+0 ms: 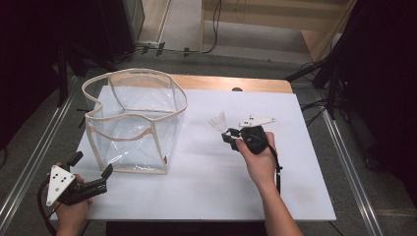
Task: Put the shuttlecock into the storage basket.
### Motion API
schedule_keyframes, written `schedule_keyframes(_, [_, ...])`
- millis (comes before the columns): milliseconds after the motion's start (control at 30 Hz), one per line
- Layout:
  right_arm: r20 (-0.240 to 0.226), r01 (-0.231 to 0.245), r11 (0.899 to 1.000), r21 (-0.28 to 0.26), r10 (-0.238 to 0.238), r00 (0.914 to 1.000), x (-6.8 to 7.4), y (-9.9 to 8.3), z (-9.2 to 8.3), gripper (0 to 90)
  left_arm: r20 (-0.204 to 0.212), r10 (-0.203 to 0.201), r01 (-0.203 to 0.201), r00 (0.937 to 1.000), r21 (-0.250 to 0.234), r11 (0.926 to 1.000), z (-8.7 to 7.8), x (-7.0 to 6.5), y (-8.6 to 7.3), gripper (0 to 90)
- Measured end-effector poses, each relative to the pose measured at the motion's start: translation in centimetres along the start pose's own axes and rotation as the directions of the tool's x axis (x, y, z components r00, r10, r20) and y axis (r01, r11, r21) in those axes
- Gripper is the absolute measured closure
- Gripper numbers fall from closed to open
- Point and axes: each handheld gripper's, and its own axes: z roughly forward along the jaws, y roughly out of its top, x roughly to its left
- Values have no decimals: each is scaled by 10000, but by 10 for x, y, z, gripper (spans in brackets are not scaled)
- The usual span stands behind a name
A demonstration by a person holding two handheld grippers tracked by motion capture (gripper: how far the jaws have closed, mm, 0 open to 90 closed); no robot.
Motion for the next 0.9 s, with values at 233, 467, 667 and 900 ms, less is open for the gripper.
schedule_keyframes(233, [-30, 48, 9999, -125, -48, 10000, 0, 7, -2, 629, 5, -5, 5, 10000, -5, 10000, 0, 0, 0, 3])
schedule_keyframes(467, [-110, -46, 9997, -251, 43, 9999, 0, 15, -5, 629, 11, -18, 18, 10000, -13, 10000, 0, 0, 0, 3])
schedule_keyframes(667, [-131, 31, 9993, -374, -36, 9999, 0, 21, -6, 628, 21, -28, 28, 10000, -14, 10000, 0, 0, 0, 3])
schedule_keyframes(900, [-165, 39, 9988, -484, -47, 9999, 1, 25, -7, 629, 21, -11, 11, 10000, -16, 10000, 0, 0, 0, 3])
